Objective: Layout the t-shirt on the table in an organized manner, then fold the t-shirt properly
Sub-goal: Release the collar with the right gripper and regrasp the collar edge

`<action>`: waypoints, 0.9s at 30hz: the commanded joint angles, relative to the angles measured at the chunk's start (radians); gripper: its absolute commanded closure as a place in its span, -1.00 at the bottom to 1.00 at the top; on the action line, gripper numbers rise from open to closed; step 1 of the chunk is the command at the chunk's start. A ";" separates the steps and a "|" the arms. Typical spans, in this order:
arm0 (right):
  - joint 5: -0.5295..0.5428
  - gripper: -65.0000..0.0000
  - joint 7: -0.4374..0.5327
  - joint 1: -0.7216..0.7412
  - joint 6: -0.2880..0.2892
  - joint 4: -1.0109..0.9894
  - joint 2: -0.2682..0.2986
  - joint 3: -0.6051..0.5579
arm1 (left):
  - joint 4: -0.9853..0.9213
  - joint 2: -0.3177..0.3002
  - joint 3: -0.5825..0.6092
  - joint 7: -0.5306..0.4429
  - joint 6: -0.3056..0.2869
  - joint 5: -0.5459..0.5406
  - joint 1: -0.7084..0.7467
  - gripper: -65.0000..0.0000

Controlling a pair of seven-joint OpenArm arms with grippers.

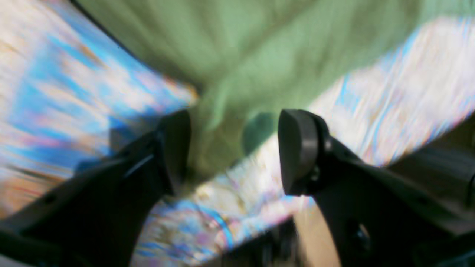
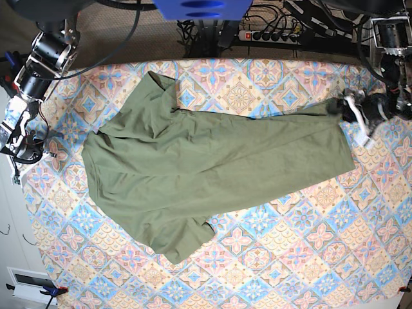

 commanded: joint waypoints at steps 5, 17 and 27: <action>0.056 0.91 -0.049 -0.046 0.075 0.075 0.029 -0.004 | 0.215 -0.048 0.088 -0.019 -0.006 -0.022 0.102 0.44; 0.335 0.35 -0.175 -0.196 0.181 0.297 0.023 -0.005 | 0.286 -0.070 0.042 -0.021 -0.006 -0.026 0.136 0.69; 0.544 0.34 -0.220 -0.225 0.181 0.228 -0.050 -0.002 | 0.287 -0.042 0.039 -0.021 -0.006 -0.023 0.136 0.69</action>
